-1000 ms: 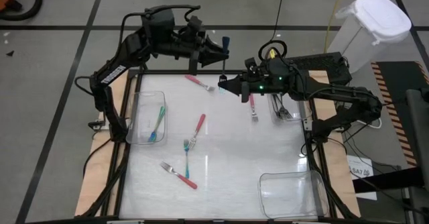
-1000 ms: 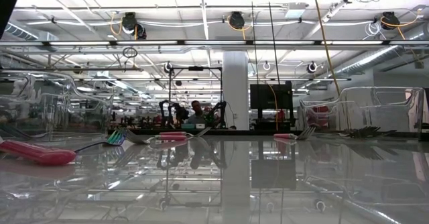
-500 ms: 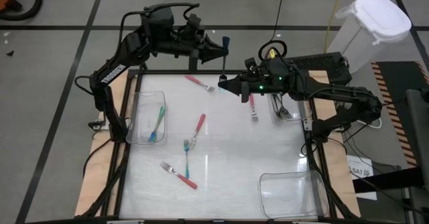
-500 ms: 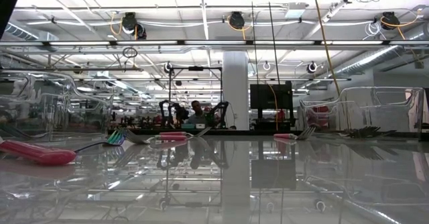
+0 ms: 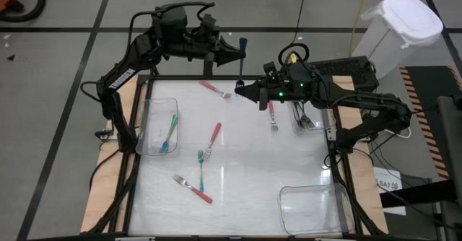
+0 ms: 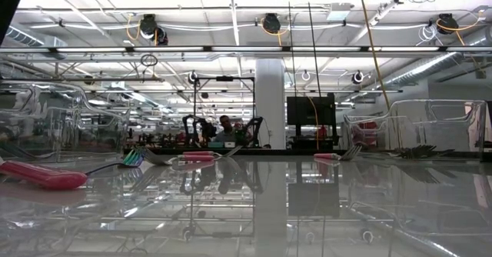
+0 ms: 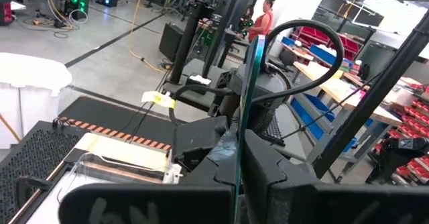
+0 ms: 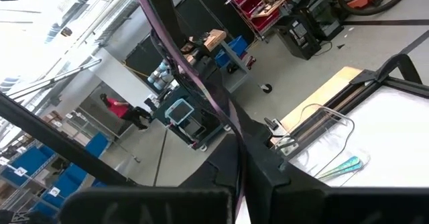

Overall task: Sort silverware by color (type)
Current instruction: Put the blue fork into the left transparent bin

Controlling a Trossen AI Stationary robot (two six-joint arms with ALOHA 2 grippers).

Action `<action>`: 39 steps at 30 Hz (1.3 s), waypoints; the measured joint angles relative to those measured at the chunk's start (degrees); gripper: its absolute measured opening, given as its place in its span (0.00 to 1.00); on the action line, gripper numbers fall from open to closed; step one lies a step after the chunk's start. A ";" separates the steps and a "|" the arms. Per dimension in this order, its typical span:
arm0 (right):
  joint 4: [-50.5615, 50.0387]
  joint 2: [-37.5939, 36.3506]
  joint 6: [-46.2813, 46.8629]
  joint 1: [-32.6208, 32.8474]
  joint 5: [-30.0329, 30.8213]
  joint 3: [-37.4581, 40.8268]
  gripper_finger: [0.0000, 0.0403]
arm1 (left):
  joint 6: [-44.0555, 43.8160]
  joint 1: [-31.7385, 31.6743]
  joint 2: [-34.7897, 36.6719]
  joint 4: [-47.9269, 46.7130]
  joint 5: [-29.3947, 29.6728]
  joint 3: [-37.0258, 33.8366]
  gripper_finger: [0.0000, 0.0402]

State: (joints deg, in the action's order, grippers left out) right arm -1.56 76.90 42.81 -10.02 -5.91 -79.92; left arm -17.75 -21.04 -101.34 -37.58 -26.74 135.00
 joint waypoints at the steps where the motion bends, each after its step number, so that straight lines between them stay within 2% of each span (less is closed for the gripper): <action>1: 0.00 0.00 0.00 0.00 0.09 0.00 0.02 | 0.04 -0.06 0.00 0.00 0.00 0.00 0.01; 5: 0.04 0.00 0.63 -0.04 0.57 0.00 0.08 | -0.51 -0.95 0.02 -0.55 -0.05 0.00 0.01; 16: -2.01 -0.40 4.21 -0.23 1.35 -0.02 0.43 | -0.96 -3.48 2.62 -2.07 -1.81 0.01 0.01; 22: -6.64 -1.54 4.92 -1.03 0.94 -0.09 0.56 | -1.20 -4.39 3.66 -3.31 -3.20 -0.07 0.01; 28: -10.34 -3.51 2.76 -3.33 -3.18 -0.07 0.62 | -1.88 -4.39 3.61 -3.80 -3.23 -0.07 0.01; 34: -19.59 -6.44 -1.78 -5.99 -5.54 0.05 0.62 | -2.52 -4.62 3.90 -7.16 -2.07 0.09 0.01; 39: -26.21 -9.17 -5.72 -8.12 -10.71 0.04 0.62 | -4.79 -5.70 4.41 -7.73 -1.52 0.00 0.01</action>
State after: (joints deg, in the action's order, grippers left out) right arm -27.77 67.73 37.09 -18.14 -16.61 -79.88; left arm -22.54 -26.73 -96.93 -45.31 -28.26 135.00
